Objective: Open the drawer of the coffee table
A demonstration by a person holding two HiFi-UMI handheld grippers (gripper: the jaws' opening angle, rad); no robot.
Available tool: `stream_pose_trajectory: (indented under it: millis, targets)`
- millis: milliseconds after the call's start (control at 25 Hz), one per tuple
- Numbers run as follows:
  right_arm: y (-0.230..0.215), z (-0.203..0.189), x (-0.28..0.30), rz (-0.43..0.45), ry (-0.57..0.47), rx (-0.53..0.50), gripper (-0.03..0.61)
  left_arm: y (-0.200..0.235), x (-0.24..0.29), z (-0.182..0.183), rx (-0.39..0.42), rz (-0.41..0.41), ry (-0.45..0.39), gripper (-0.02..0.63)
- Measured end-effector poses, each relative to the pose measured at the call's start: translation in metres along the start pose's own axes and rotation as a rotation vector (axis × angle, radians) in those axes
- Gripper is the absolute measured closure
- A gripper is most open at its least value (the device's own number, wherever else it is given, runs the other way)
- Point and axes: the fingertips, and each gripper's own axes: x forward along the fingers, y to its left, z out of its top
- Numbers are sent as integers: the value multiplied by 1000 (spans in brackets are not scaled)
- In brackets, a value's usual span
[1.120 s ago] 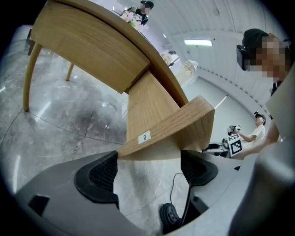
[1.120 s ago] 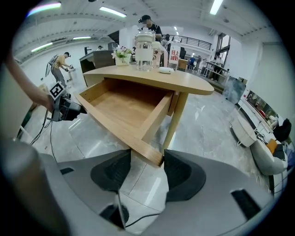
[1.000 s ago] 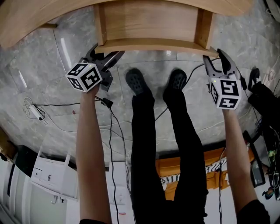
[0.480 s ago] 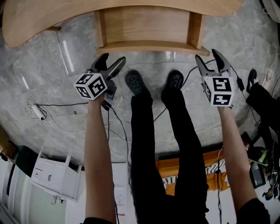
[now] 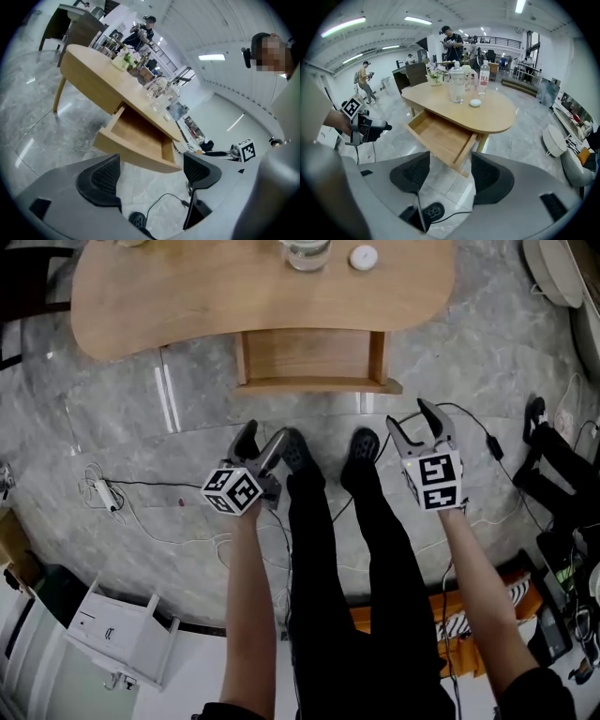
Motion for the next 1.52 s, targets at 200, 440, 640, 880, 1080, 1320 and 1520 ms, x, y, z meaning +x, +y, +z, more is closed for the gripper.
stream_pose_trajectory:
  millis: [200, 440, 640, 880, 1080, 1320, 1520]
  targets:
    - [7, 49, -50, 33, -59, -44, 336, -82, -19, 44, 35, -41, -72, 192]
    - [7, 93, -126, 51, -139, -46, 337, -186, -45, 88, 110, -81, -132, 193]
    - [6, 131, -189, 53, -216, -28, 337, -268, -68, 133, 161, -117, -218, 217]
    - [18, 174, -266, 80, -336, -19, 337, -358, -104, 162, 300, -154, -258, 313]
    - [28, 208, -320, 75, -452, -11, 337, -420, -135, 169, 468, -197, -242, 373]
    - [42, 240, -380, 76, -589, -1, 376, -467, -181, 195, 591, -169, -317, 465]
    - [37, 263, -421, 79, -689, -30, 436, -504, -201, 218, 711, -173, -369, 508]
